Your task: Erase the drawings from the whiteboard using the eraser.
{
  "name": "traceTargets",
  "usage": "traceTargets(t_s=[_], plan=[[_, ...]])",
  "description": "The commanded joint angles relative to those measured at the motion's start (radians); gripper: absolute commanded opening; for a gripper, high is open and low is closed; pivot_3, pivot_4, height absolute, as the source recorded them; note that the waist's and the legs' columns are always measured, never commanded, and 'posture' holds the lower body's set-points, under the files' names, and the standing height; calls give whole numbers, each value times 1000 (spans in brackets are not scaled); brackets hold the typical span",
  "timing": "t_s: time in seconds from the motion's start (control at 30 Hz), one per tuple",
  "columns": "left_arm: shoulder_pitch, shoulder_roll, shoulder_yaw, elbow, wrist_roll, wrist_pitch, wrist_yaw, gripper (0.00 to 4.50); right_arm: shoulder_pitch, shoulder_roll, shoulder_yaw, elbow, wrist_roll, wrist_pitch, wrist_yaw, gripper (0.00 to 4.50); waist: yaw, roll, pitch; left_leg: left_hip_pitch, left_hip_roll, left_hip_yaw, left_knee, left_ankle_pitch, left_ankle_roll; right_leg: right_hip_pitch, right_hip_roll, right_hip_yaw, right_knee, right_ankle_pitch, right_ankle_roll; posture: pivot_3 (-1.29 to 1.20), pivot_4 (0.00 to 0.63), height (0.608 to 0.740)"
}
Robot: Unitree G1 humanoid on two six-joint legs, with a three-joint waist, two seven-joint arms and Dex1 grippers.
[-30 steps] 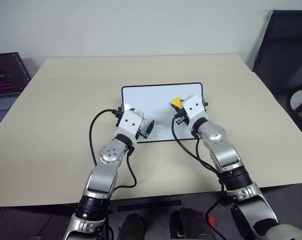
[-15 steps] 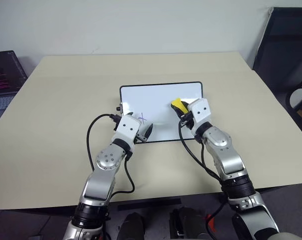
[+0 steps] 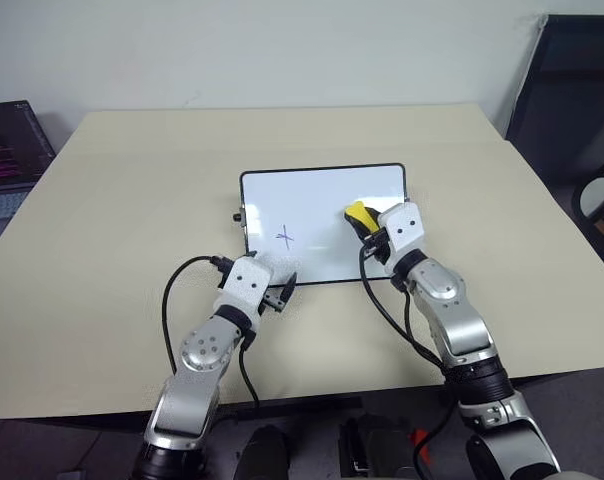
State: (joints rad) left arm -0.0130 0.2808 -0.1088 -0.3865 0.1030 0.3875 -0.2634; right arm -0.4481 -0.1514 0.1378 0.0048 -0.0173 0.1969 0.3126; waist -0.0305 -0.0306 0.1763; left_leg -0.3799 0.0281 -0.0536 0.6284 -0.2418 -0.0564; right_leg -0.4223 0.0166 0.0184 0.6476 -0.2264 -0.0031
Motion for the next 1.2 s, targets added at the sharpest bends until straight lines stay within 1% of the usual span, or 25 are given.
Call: traceTargets(t_s=[0.03,0.3,0.4,0.5,0.73,0.83,1.03,1.2], plan=[[15,-1,12,-65,10,-10,18,4500,2,-1,-12,-53,7,3,-5,1012,0,0,0,0,0,0,0,0,0,0,0,0,0,0,0,0,150,740],[-7,9,30,-50,13,-19,29,4500,-13,13,4,-61,30,-23,32,1012,0,0,0,0,0,0,0,0,0,0,0,0,0,0,0,0,150,740],[-20,16,47,-24,15,-26,34,4500,-23,32,54,-29,18,-80,70,1012,-1,0,0,0,0,0,0,0,0,0,0,0,0,0,0,0,150,740],[-47,20,62,9,13,-39,41,4500,-44,54,99,43,-1,-144,92,1012,-2,0,0,1,0,0,0,0,0,0,0,-1,1,0,0,0,150,740],[-60,24,66,32,9,-52,38,4500,-134,96,155,204,-23,-328,133,1012,-1,0,0,1,0,1,1,0,0,0,0,-1,0,0,0,0,150,740],[-70,20,61,34,10,-50,41,4500,-192,127,185,307,-53,-378,133,1012,-1,0,0,0,0,0,0,0,0,0,0,-1,0,0,0,0,150,740],[-65,17,55,26,12,-54,43,4500,-285,148,194,474,-126,-434,76,1012,-1,0,0,1,0,0,1,0,0,0,0,0,1,0,0,0,150,740],[-53,19,51,12,13,-52,39,4500,-341,166,198,584,-164,-408,39,1012,0,0,0,1,0,0,0,0,0,0,0,0,1,0,0,0,150,740]])
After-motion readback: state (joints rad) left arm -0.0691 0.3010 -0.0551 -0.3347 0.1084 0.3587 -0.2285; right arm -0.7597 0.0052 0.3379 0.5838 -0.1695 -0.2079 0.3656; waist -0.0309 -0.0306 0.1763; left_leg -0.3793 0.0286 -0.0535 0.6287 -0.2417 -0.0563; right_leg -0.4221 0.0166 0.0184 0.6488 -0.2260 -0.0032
